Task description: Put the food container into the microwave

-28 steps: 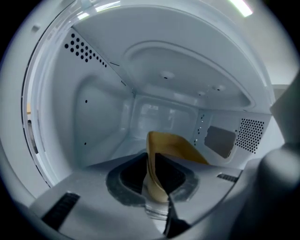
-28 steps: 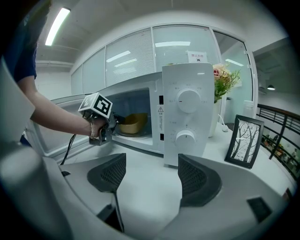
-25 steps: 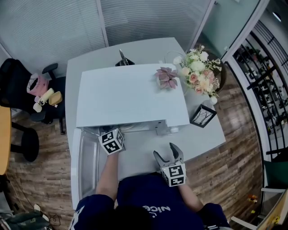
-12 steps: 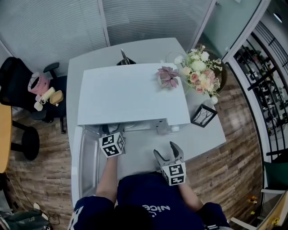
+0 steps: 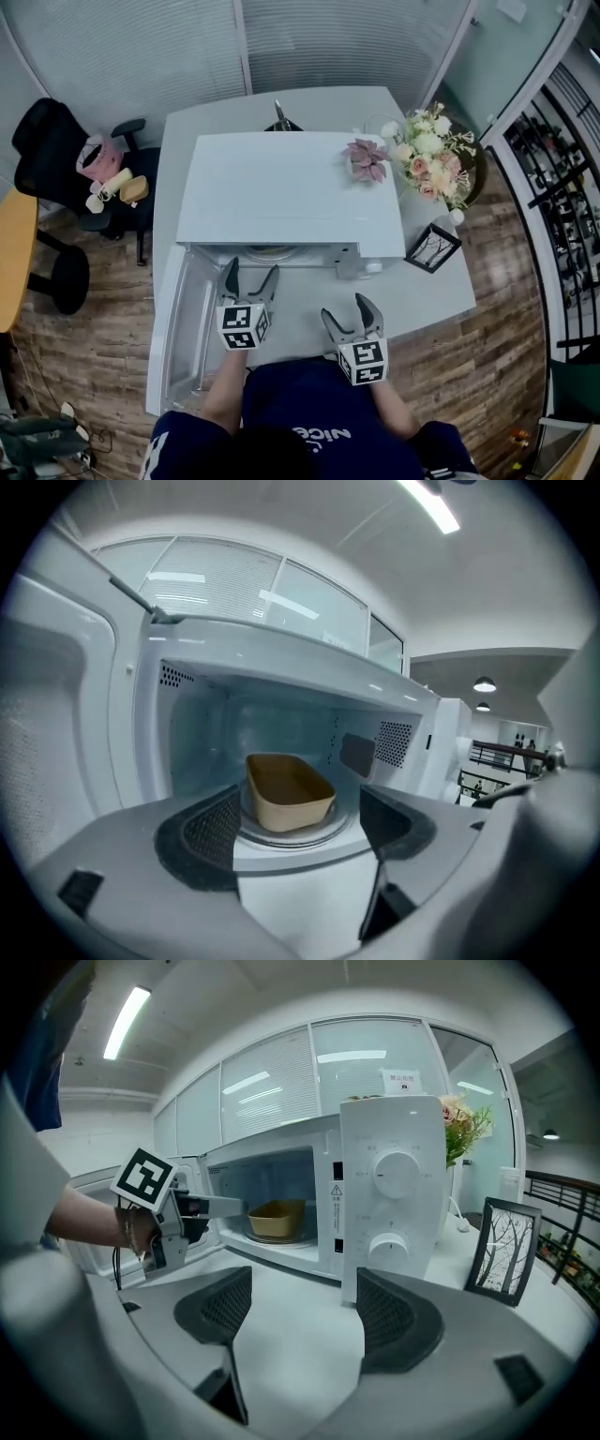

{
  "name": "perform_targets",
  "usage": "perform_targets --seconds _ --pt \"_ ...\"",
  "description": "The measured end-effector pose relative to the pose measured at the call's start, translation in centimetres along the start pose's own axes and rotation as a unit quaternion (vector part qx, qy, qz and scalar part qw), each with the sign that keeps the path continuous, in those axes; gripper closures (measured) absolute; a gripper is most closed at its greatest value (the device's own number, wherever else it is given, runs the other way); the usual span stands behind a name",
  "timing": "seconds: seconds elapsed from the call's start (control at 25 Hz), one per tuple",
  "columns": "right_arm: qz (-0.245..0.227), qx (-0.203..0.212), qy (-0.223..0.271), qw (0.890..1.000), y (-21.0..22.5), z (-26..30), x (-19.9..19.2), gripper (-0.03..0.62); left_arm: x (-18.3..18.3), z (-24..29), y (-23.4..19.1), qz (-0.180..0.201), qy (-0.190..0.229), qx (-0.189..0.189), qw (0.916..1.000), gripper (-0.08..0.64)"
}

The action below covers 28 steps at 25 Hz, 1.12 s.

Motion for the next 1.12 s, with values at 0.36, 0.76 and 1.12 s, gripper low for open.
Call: perform_targets --seconds 0.36,0.76,1.12 --pt "-0.004 0.021 0.023 0.999 -0.8 0.6 0.5 0.247 -0.8 -6.0 1.1 0.036 0.022 -0.024 0.9988 0.181" --pt "-0.021 0.033 0.041 0.998 -2.0 1.1 1.1 0.247 -3.8 -11.3 1.2 0.039 0.005 -0.007 0.9992 0.181" --pt "-0.047 0.052 0.036 0.997 -3.0 1.3 1.2 0.247 -3.4 -12.0 0.7 0.017 0.0 0.0 0.9999 0.187"
Point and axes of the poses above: the fingertips, and each gripper's own axes: z forward along the fingers, y to its right, x out of its top, the point moved 6 cm from there along -z, backward along the fingers, and after that the axes turned 14 degrees about x, right-handed, at the moved point
